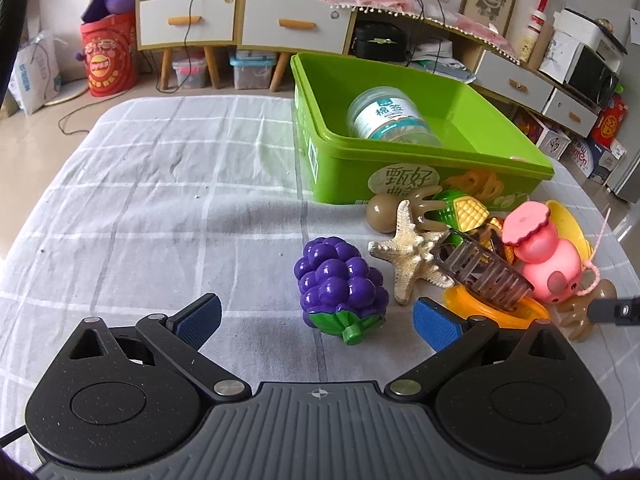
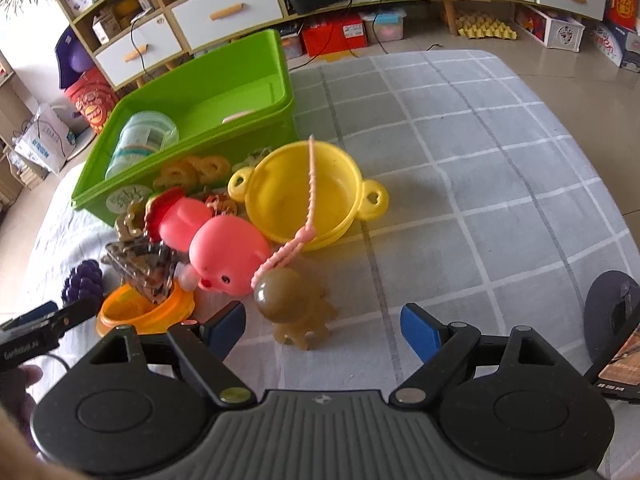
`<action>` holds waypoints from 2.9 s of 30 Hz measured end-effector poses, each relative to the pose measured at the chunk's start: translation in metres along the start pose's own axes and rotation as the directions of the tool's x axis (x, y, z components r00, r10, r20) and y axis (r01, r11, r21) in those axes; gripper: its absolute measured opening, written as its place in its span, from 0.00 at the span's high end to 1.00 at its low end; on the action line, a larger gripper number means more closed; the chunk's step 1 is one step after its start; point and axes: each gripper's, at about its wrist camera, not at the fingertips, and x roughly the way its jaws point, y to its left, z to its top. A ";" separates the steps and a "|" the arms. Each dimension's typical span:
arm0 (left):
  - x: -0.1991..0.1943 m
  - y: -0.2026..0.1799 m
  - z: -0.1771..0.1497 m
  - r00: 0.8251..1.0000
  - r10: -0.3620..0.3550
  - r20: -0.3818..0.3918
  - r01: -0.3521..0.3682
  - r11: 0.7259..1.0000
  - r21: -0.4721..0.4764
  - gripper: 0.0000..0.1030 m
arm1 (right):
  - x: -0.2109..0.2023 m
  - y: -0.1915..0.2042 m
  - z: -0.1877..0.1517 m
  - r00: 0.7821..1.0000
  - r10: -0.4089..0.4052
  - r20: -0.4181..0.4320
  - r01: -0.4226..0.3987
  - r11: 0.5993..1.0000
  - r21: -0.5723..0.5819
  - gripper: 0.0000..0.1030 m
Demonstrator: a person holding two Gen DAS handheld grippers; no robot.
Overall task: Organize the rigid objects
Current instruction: 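Close left tool on the purple grapes while right tool closes on the brown octopus, then lift the grapes into the green bin with left tool while right tool drops the octopus there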
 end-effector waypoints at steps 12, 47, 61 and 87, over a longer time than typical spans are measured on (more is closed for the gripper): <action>0.009 0.002 0.000 1.000 0.009 -0.006 -0.009 0.999 -0.033 0.08 | 0.017 0.011 -0.004 0.999 -0.040 -0.019 0.039 0.998 -0.050 0.21; 0.001 -0.007 0.007 0.999 0.034 -0.038 -0.034 0.999 -0.007 0.50 | 0.001 0.019 0.001 0.999 -0.013 0.045 0.017 0.997 -0.074 0.60; -0.019 -0.012 0.022 0.999 -0.038 0.015 0.039 0.998 -0.045 0.50 | -0.032 0.012 0.009 0.991 0.095 0.097 -0.094 0.996 -0.011 0.69; -0.040 -0.046 0.045 0.980 -0.165 0.109 0.174 0.982 -0.071 0.50 | -0.064 0.017 0.050 0.949 0.224 0.224 -0.253 0.961 0.113 0.69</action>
